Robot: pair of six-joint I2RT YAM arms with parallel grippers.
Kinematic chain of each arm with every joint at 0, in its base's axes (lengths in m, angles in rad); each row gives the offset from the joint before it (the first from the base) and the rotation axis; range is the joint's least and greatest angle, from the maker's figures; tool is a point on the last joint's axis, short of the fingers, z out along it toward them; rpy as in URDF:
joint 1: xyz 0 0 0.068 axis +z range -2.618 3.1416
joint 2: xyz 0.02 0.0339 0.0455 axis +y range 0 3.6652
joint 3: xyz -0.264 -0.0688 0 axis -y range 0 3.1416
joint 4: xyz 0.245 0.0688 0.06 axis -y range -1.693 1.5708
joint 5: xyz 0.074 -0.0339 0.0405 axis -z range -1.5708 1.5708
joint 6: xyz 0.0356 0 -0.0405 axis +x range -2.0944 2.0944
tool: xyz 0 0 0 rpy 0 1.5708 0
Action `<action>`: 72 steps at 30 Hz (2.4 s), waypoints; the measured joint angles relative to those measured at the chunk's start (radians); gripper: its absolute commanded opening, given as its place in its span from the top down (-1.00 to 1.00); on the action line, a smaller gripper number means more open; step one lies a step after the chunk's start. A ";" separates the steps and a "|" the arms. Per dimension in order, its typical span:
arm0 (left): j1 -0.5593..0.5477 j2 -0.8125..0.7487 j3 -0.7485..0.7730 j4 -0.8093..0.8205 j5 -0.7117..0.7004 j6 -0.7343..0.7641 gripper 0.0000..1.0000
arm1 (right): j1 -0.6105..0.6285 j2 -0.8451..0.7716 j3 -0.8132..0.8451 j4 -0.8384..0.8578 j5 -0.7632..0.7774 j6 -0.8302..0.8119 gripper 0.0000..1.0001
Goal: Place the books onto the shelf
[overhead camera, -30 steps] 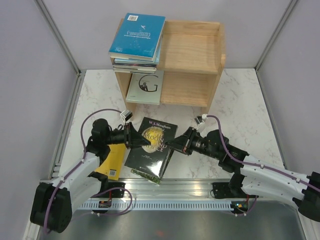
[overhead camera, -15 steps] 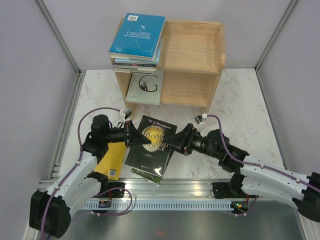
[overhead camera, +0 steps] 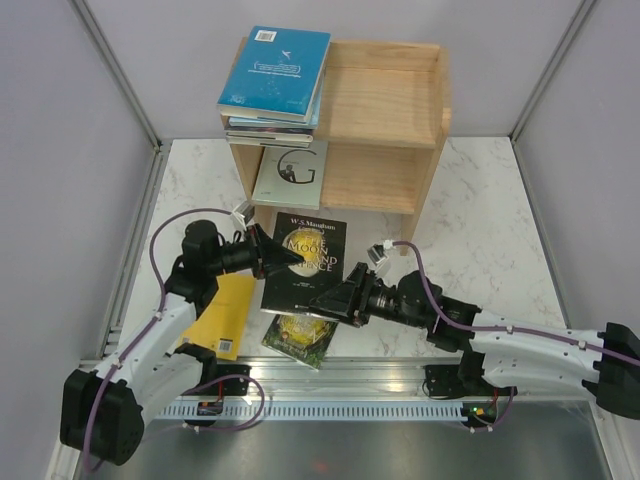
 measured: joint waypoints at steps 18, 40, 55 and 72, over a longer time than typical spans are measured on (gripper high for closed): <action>0.032 -0.072 0.023 -0.046 -0.045 -0.025 0.95 | 0.015 -0.111 -0.031 -0.050 0.087 0.016 0.86; 0.039 -0.087 0.000 -0.124 0.001 0.002 -0.43 | 0.013 -0.121 0.184 -0.281 0.202 -0.154 1.00; 0.055 -0.090 0.077 -0.148 0.014 0.033 0.60 | 0.011 -0.161 0.182 -0.400 0.212 -0.167 1.00; 0.052 -0.097 0.078 -0.073 0.017 0.019 0.95 | 0.009 -0.061 0.157 -0.206 0.164 -0.147 -0.19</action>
